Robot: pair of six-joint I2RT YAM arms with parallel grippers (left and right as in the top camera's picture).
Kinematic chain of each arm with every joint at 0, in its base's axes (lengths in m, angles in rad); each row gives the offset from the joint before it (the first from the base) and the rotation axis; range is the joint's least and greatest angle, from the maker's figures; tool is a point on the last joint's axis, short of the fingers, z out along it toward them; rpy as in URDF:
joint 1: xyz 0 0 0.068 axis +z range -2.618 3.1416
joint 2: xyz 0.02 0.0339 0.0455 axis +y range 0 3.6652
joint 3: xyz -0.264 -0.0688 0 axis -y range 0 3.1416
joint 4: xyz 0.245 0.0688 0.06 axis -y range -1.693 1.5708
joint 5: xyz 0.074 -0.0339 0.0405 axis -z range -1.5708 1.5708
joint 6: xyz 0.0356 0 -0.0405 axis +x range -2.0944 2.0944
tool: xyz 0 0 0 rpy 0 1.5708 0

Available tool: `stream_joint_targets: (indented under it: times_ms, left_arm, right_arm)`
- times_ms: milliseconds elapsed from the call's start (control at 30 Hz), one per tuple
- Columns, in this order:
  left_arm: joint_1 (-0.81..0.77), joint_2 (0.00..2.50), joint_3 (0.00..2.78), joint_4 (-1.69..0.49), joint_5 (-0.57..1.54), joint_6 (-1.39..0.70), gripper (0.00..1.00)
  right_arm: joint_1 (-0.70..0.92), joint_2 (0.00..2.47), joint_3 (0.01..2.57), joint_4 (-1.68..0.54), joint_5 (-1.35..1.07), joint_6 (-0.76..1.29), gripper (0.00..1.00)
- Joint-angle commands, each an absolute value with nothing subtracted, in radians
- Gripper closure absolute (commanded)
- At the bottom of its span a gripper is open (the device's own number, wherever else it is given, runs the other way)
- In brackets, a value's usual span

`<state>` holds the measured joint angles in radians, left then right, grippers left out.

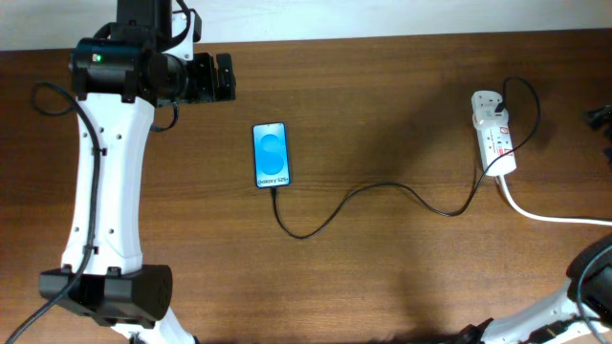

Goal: Plug charger to phone and switch on socket
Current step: 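Move the right gripper over the white power strip's switch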

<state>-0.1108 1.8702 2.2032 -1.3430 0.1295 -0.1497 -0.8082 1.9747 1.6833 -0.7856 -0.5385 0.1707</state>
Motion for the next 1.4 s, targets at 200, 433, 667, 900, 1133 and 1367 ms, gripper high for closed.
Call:
stream_joint_targets:
  times_ms: [200, 433, 667, 900, 1133, 1367]
  left_arm:
    - [-0.11, 1.848, 2.213, -1.341, 0.122, -0.141, 0.01]
    - [-0.11, 1.848, 2.213, -1.341, 0.122, -0.141, 0.01]
    - [-0.11, 1.848, 2.213, -1.341, 0.122, -0.141, 0.01]
    - [-0.11, 1.848, 2.213, -1.341, 0.122, -0.141, 0.01]
    - [-0.11, 1.848, 2.213, -1.341, 0.122, -0.141, 0.01]
    - [-0.11, 1.848, 2.213, -1.341, 0.122, -0.141, 0.01]
  right_arm:
    - [-0.665, 2.115, 1.702, -0.717, -0.354, 0.108, 0.01]
    - [-0.628, 2.196, 1.702, -0.7, -0.35, 0.081, 0.01]
    - [-0.61, 2.245, 1.702, -0.678, -0.362, 0.055, 0.01]
    - [-0.583, 2.276, 1.702, -0.663, -0.362, 0.007, 0.01]
    - [-0.556, 2.301, 1.702, -0.648, -0.356, 0.007, 0.01]
    - [-0.554, 2.305, 1.7, -0.659, -0.327, 0.007, 0.01]
